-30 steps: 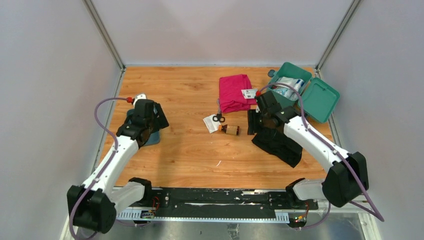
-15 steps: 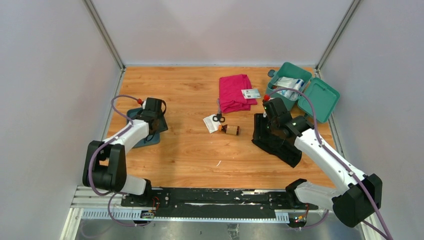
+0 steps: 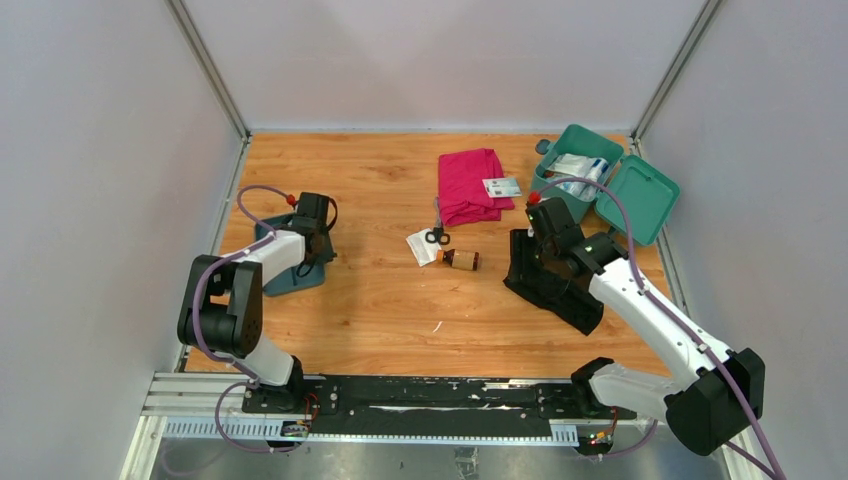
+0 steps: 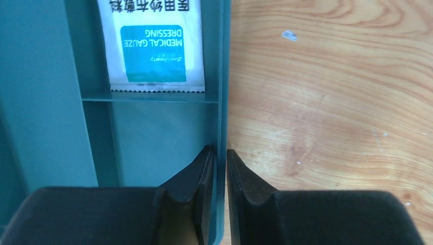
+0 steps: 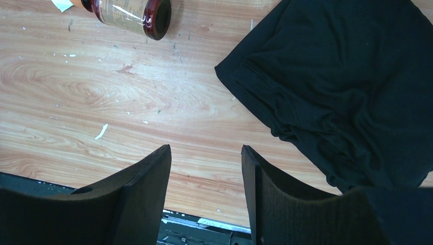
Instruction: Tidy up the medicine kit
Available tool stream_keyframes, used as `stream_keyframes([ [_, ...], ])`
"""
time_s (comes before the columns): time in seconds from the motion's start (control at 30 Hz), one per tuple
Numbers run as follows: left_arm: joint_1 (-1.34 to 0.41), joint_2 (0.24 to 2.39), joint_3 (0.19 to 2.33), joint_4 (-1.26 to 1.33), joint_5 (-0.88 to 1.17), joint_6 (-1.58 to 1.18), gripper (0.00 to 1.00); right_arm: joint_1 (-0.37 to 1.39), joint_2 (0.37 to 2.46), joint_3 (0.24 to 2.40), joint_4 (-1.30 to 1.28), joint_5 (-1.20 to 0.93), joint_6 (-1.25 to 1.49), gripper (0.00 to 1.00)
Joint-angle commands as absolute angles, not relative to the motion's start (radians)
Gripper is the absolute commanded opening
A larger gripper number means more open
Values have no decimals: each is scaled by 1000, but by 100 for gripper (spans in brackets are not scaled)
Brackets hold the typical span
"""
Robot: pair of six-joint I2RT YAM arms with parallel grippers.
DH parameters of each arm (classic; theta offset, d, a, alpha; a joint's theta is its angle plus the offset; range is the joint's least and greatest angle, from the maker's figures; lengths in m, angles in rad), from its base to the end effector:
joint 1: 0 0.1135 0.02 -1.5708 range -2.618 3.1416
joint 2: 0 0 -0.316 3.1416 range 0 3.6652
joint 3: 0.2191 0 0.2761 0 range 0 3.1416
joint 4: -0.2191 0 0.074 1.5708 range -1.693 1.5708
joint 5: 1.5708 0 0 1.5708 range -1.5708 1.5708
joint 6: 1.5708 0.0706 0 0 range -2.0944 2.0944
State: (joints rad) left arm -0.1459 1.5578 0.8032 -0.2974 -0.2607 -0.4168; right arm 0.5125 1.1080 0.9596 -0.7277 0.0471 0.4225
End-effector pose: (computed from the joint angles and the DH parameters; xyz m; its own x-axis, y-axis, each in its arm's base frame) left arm 0.3231 -0.0291 0.1651 -0.7913 -0.2791 -0.5440 -0.3350 0.9422 0.0039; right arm 0.2168 0.1181 0.3047 -0.8007 0.0194 -0.5987 -0.1482 0.9620 0.2295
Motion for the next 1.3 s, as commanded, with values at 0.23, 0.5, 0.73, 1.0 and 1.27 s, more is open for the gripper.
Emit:
stream_keyframes([
  [0.23, -248, 1512, 798, -267, -142, -379, 9, 525, 1073, 925, -761, 67, 435, 58],
  [0.5, -436, 1489, 767, -280, -147, -414, 4, 524, 1070, 925, -754, 50, 443, 57],
  [0.73, -582, 1473, 706, -258, -156, -576, 3, 524, 1084, 928, -735, 30, 455, 57],
  [1.0, -726, 1535, 747, -267, -185, -724, 4, 538, 1082, 919, -725, 20, 469, 57],
  [1.27, -746, 1573, 812, -282, -183, -758, 32, 538, 1076, 913, -725, 28, 467, 57],
])
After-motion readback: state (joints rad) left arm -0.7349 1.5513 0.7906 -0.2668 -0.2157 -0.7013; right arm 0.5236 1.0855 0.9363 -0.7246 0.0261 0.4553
